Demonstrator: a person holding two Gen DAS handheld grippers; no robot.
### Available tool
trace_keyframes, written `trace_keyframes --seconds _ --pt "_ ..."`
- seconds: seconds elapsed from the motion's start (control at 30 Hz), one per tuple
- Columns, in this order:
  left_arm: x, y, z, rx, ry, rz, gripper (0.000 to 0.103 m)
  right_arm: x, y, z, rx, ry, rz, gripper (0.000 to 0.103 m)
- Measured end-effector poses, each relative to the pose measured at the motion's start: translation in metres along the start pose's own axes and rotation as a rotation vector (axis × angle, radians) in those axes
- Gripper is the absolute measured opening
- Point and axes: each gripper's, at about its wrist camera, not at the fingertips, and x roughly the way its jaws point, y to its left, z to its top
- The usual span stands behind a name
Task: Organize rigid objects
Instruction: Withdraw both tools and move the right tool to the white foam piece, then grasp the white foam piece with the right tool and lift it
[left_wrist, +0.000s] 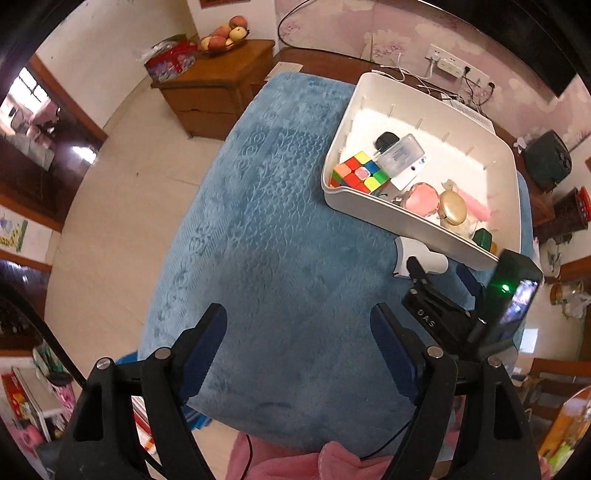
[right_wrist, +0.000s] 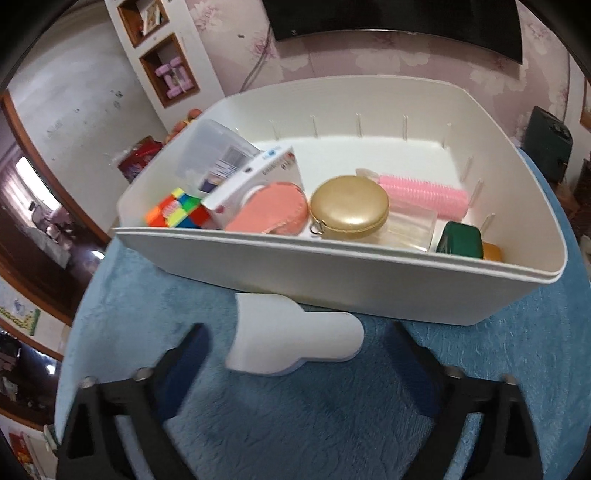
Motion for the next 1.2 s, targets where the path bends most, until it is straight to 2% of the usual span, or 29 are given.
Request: trace_keyframes --seconds 0.3,0.4,0.63,0.8,0.93,1.0,1.2 --pt "-0.006 0.014 0.010 -0.019 0.020 0.008 0.082 0.025 0.006 -0.005 -0.009 0.042 -0.058 0.103" --pt "-0.008 0.024 0.013 -0.040 0.029 0.004 0.082 0.030 0.011 -0.006 -0.026 0.035 -0.103 0.103" --pt "-0.026 0.048 0.021 -0.084 -0.017 0.047 0.082 0.041 0.023 -0.004 -0.057 0.028 -0.205 0.103" --pt "-0.040 0.061 0.028 -0.105 -0.049 0.080 0.082 0.044 0.023 -0.003 -0.036 0.025 -0.234 0.102" --pt "-0.053 0.067 0.033 -0.102 -0.087 0.086 0.082 0.040 0.022 -0.002 -0.022 0.023 -0.239 0.094" --pt "-0.056 0.067 0.036 -0.097 -0.102 0.092 0.082 0.038 0.022 0.000 -0.024 0.026 -0.230 0.085" --pt "-0.070 0.063 0.045 -0.067 -0.140 0.089 0.082 0.036 0.028 0.001 -0.024 0.052 -0.228 0.085"
